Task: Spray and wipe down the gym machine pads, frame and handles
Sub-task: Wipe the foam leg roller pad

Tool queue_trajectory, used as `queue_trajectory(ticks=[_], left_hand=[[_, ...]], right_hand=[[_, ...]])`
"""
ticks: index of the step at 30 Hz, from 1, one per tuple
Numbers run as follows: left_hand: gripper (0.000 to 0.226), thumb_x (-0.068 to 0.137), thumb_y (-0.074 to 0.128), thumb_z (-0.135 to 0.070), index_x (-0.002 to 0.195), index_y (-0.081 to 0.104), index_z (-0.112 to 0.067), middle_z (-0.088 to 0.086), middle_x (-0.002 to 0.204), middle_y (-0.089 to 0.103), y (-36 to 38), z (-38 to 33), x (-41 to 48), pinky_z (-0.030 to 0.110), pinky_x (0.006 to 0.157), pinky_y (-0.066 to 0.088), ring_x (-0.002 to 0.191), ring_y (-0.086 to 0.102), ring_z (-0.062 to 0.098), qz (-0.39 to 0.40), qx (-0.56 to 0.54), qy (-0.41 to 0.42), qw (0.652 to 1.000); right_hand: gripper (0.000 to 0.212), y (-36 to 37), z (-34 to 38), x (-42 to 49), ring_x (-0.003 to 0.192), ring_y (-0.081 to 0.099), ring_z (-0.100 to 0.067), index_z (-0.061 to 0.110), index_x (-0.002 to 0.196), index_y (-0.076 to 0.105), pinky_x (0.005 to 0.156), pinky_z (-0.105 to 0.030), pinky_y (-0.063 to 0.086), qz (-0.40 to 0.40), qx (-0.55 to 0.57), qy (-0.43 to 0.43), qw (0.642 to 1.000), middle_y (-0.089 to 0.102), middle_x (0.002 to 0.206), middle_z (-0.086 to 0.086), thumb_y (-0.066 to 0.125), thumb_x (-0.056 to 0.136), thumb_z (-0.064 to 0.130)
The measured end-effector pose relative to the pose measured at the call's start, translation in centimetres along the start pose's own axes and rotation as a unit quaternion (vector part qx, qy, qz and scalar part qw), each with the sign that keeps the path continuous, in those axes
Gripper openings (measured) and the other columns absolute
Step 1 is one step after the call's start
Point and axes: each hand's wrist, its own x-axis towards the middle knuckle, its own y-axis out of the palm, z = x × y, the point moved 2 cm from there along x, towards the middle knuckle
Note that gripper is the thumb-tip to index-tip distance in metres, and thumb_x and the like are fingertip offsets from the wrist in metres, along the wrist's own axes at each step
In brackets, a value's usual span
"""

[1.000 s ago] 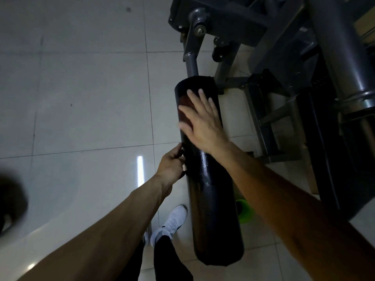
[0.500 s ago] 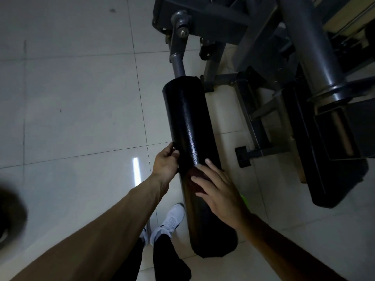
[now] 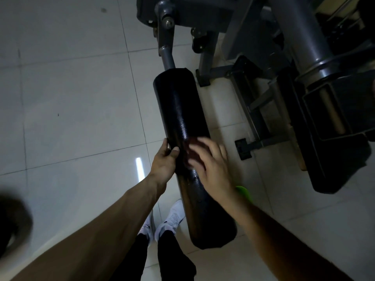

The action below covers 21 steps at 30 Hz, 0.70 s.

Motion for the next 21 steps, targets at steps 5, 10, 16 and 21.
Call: queue_trajectory(ticks=[5,10,16,21], left_hand=[[0.043,0.111,0.043,-0.028,0.146,0.033,-0.052,-0.021,0.11,0.057,0.5,0.0,-0.4,0.025,0.067,0.046,0.089,0.053,-0.008,0.014,0.014,-0.022,1.0],[0.026,0.111,0.042,-0.033,0.101,0.042,-0.057,-0.026,0.101,0.059,0.6,0.2,-0.5,0.028,0.073,0.051,0.082,0.059,-0.008,0.013,0.037,-0.035,0.999],[0.09,0.084,0.052,-0.084,0.157,0.032,-0.036,-0.007,0.15,0.05,-0.1,4.1,-1.4,0.054,0.102,0.049,0.134,0.05,0.024,0.057,0.058,-0.144,0.986],[0.067,0.089,0.045,-0.08,0.132,0.057,-0.03,-0.003,0.124,0.064,0.4,4.6,-2.3,0.052,0.1,0.049,0.119,0.059,0.025,0.084,0.022,-0.161,0.983]], right_hand=[[0.049,-1.4,-0.2,-7.7,0.131,0.044,-0.022,0.029,0.151,0.047,0.1,-0.047,0.048,0.047,0.011,0.033,0.998,0.037,0.156,0.003,0.054,0.104,0.041],[0.047,0.6,-1.7,2.5,0.127,0.043,-0.024,0.025,0.147,0.055,0.099,-0.048,0.051,-0.024,0.05,0.091,0.994,0.046,0.142,-0.001,0.057,0.102,0.036],[0.043,1.0,-1.9,3.5,0.126,0.044,-0.016,0.021,0.143,0.057,0.107,-0.036,0.049,-0.075,0.119,0.178,0.974,0.048,0.137,-0.001,0.06,0.102,0.033],[0.037,-0.9,-0.1,-10.3,0.135,0.045,-0.007,0.02,0.14,0.059,0.09,-0.022,0.06,-0.067,0.199,0.206,0.956,0.04,0.143,-0.002,0.063,0.103,0.019]])
